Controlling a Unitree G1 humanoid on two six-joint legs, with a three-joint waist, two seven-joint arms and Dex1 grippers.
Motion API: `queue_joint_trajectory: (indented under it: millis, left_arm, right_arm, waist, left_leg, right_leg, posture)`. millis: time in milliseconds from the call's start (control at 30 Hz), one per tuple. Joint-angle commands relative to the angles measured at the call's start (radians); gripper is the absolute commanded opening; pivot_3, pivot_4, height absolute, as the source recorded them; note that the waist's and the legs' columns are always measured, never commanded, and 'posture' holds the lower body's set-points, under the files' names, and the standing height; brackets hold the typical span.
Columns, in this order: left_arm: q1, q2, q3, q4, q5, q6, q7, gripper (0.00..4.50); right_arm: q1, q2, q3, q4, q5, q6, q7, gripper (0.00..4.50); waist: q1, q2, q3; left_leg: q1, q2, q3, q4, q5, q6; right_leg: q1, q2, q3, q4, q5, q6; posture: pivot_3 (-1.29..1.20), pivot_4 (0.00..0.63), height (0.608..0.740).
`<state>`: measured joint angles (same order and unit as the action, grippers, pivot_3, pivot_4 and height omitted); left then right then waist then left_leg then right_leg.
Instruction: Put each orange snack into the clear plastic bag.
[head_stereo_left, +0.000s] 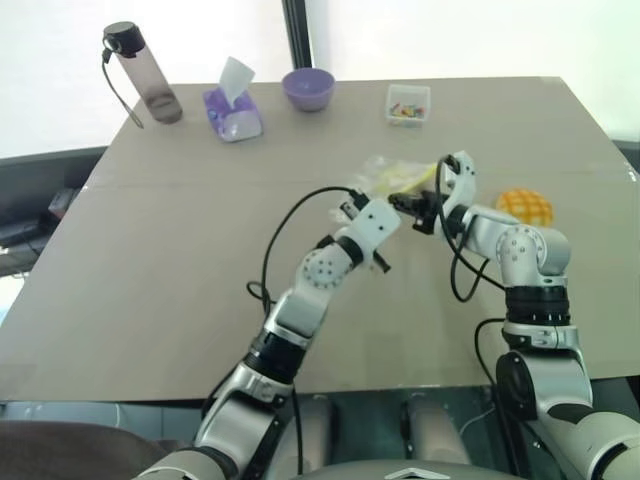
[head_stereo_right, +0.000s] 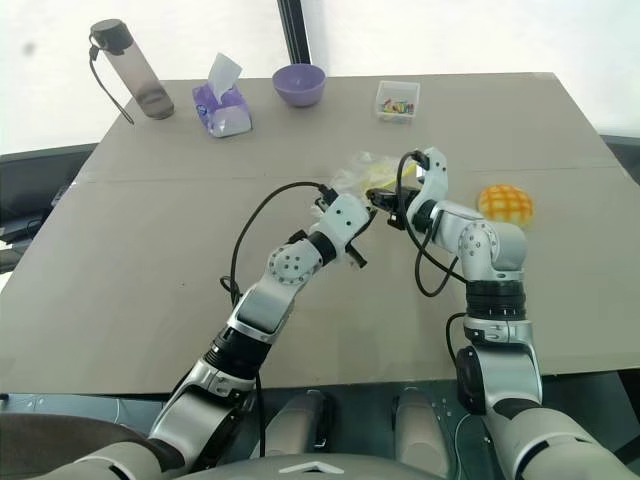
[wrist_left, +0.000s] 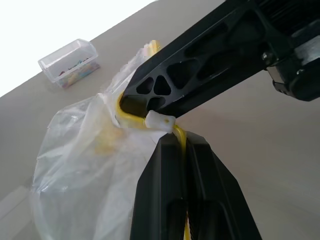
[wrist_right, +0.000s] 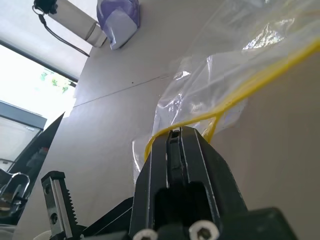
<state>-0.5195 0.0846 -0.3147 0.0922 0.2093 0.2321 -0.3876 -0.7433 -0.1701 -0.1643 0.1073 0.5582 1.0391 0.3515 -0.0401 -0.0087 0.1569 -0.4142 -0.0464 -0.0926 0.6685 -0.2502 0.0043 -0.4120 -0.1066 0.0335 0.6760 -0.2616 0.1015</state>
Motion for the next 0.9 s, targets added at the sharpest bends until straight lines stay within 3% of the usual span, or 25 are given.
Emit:
queue_joint_trajectory:
  millis: [33, 200, 333, 367, 667, 900]
  left_arm:
    - [-0.006, -0.01, -0.009, -0.056, -0.014, -0.026, -0.006, 0.0]
    - [-0.005, -0.009, -0.012, -0.059, -0.016, -0.028, -0.009, 0.0]
    - [-0.004, -0.009, -0.013, -0.061, -0.017, -0.029, -0.008, 0.0]
    - [-0.004, -0.009, -0.013, -0.062, -0.017, -0.029, -0.007, 0.0]
    - [-0.001, -0.006, -0.011, -0.065, -0.019, -0.029, -0.006, 0.0]
    - [0.003, 0.0, -0.02, -0.057, -0.019, -0.035, -0.011, 0.0]
  right_arm:
    - [-0.026, 0.007, -0.009, -0.02, 0.032, 0.006, 0.013, 0.27]
    - [-0.029, 0.009, -0.013, -0.021, 0.025, -0.001, 0.008, 2.21]
    - [-0.029, 0.012, -0.012, -0.015, 0.006, -0.016, -0.011, 4.13]
    - [-0.029, 0.012, -0.012, -0.015, 0.006, -0.016, -0.012, 4.31]
    - [-0.026, 0.017, -0.026, -0.014, 0.014, -0.009, -0.02, 4.31]
    - [-0.082, 0.099, -0.167, -0.01, 0.161, 0.098, -0.082, 4.31]
  waist:
    - [0.0, 0.0, 0.0]
    - [-0.002, 0.0, 0.0]
    - [-0.001, 0.0, 0.0]
    - [-0.001, 0.0, 0.0]
    - [-0.001, 0.0, 0.0]
    - [-0.002, 0.0, 0.0]
  left_leg:
    - [0.0, 0.0, 0.0, 0.0, 0.0, 0.0]
    - [0.0, 0.0, 0.0, 0.0, 0.0, 0.0]
    - [0.0, 0.0, 0.0, 0.0, 0.0, 0.0]
    - [0.0, 0.0, 0.0, 0.0, 0.0, 0.0]
    - [0.0, 0.0, 0.0, 0.0, 0.0, 0.0]
    - [0.0, 0.0, 0.0, 0.0, 0.0, 0.0]
  right_leg:
    - [0.0, 0.0, 0.0, 0.0, 0.0, 0.0]
    - [0.0, 0.0, 0.0, 0.0, 0.0, 0.0]
    - [0.0, 0.0, 0.0, 0.0, 0.0, 0.0]
    - [0.0, 0.0, 0.0, 0.0, 0.0, 0.0]
    - [0.0, 0.0, 0.0, 0.0, 0.0, 0.0]
    - [0.0, 0.0, 0.0, 0.0, 0.0, 0.0]
  posture:
    - [0.0, 0.15, 0.74]
    - [0.0, 0.15, 0.74]
    - [0.0, 0.15, 0.74]
    - [0.0, 0.15, 0.74]
    - [0.0, 0.15, 0.74]
    - [0.0, 0.15, 0.74]
